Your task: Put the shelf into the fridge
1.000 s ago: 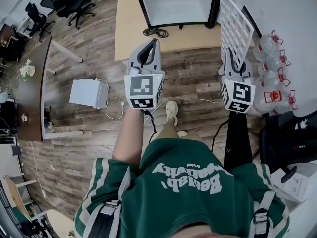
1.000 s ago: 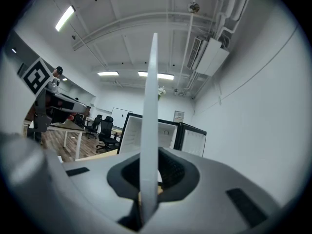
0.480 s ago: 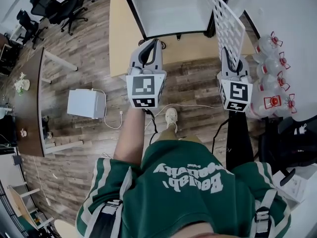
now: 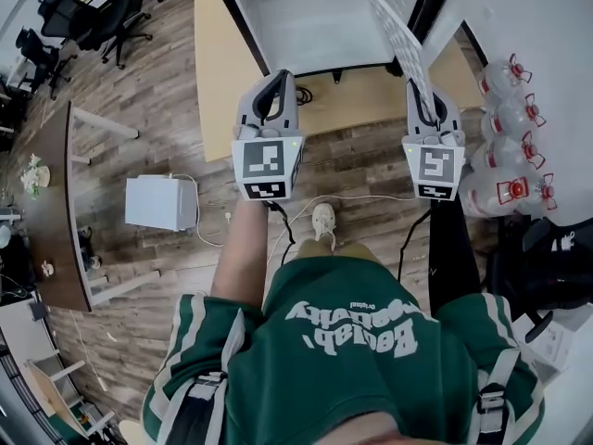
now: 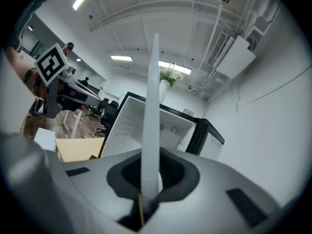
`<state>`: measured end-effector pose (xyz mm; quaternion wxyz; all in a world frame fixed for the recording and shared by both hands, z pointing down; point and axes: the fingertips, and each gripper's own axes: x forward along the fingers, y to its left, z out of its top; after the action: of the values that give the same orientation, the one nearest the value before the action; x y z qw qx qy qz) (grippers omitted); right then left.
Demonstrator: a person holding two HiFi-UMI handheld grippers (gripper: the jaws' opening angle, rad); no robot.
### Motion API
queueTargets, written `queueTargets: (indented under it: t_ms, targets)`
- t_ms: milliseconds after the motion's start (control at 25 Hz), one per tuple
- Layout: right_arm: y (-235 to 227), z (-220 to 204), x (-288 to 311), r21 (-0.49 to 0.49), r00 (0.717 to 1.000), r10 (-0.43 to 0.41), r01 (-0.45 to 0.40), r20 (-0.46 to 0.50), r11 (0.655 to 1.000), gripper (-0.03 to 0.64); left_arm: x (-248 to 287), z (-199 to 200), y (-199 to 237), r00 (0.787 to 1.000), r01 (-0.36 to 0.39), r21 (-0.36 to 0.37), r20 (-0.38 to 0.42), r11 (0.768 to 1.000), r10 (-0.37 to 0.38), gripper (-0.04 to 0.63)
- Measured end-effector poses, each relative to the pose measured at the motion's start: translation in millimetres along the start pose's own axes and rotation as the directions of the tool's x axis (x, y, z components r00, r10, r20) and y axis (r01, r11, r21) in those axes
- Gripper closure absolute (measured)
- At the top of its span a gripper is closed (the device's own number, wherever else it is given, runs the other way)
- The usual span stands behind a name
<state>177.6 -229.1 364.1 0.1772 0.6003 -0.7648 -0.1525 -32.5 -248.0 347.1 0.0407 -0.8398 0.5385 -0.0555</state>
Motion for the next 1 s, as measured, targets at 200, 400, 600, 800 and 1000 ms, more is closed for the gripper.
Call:
queueTargets:
  t_ms: [200, 400, 600, 800, 1000]
  targets:
    - [11.8, 1.7, 29.7, -0.151, 1.0, 0.004, -0.005, -0.009, 0.988, 0.584, 20.9, -10.9, 22.0, 1.0, 0.014, 0.0, -0.009, 1.0, -0.014, 0.595]
    - [19.4, 2.7, 48.3, -0.327, 1.0, -0.017, 0.012, -0.012, 0.945, 0.586, 33.4, -21.5, 38.3, 0.999, 0.034, -0.003, -0.018, 0.999, -0.035, 0.595]
    - [23.7, 10.0, 61.6, -0.452, 0.999, -0.038, 0.035, 0.002, 0.892, 0.586, 40.9, -28.4, 46.1, 0.998, 0.058, -0.011, -0.021, 0.998, -0.059, 0.595]
    - [28.5, 15.4, 73.0, -0.523, 0.999, -0.052, 0.052, 0.013, 0.851, 0.586, 42.9, -33.0, 49.6, 0.997, 0.072, -0.021, -0.021, 0.997, -0.073, 0.595]
    - [31.0, 15.9, 84.3, -0.59, 0.999, -0.043, 0.047, 0.02, 0.806, 0.586, 42.9, -31.1, 53.2, 0.997, 0.069, -0.018, -0.016, 0.997, -0.069, 0.595]
